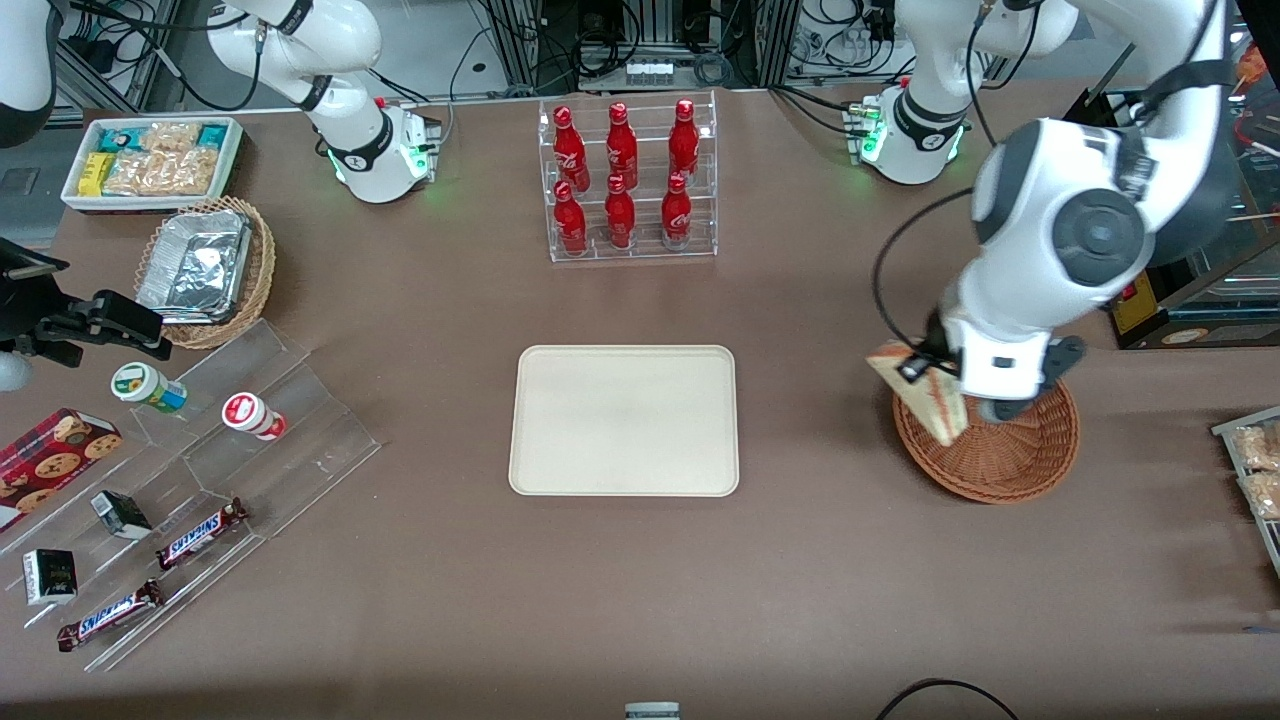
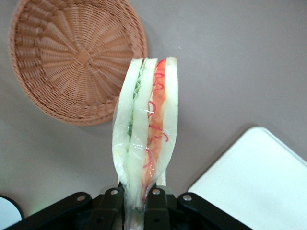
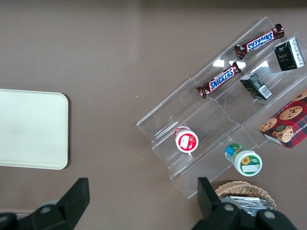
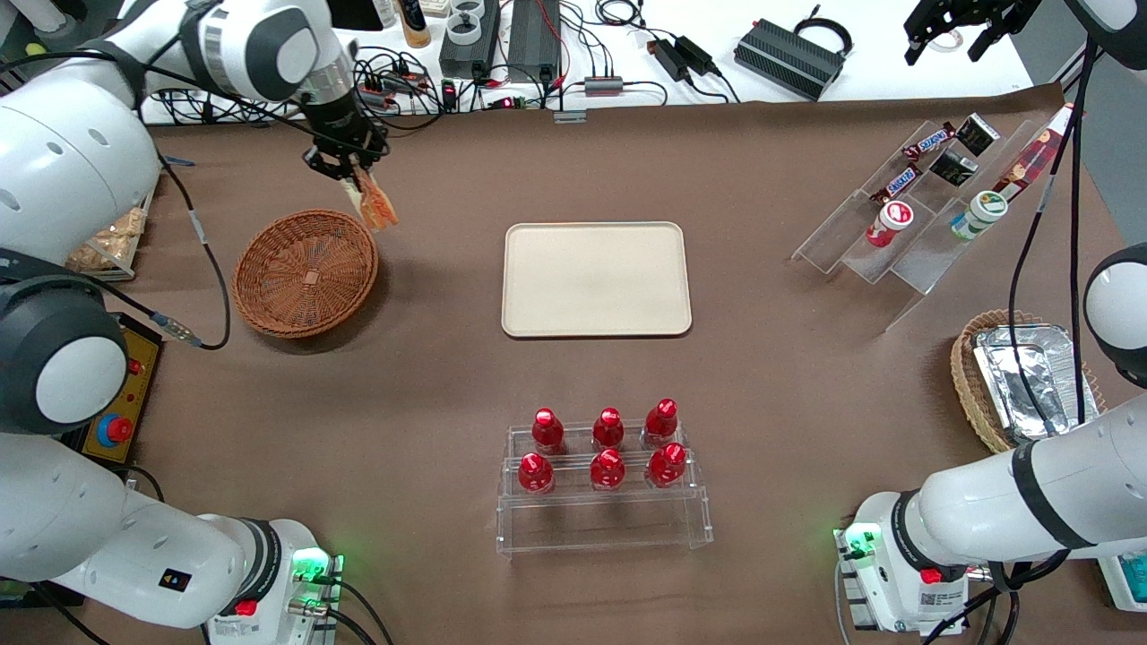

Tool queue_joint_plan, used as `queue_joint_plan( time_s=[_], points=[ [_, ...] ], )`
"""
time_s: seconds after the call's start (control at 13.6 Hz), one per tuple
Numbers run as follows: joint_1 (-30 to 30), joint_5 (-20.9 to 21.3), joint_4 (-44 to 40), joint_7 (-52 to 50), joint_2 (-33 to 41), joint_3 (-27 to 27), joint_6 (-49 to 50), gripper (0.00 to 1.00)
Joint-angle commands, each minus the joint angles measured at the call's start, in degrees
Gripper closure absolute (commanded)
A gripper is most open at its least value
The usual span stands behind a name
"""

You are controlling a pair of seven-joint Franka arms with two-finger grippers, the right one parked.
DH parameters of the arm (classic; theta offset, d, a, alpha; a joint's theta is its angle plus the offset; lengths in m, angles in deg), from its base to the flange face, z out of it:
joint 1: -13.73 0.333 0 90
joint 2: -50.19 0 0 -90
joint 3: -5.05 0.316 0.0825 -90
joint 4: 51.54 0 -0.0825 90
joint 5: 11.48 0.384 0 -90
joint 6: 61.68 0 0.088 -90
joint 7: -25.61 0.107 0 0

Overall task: Place sandwich from basket to tray
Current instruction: 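Lift the sandwich with the left gripper and carry it toward the tray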

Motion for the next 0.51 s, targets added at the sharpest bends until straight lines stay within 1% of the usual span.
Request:
queue_joint_plan(
  time_s=[0.0, 0.29, 0.44],
  points=[
    [-4.8, 0.0, -3.2, 0.0, -3.0, 0.1, -0.7, 0.85],
    [-10.8, 0.0, -8.6, -2.5, -9.8, 0.1, -2.9, 0.84],
    [-13.0, 0.1, -8.8, -2.3, -12.0, 0.1, -8.5, 0.86]
  ],
)
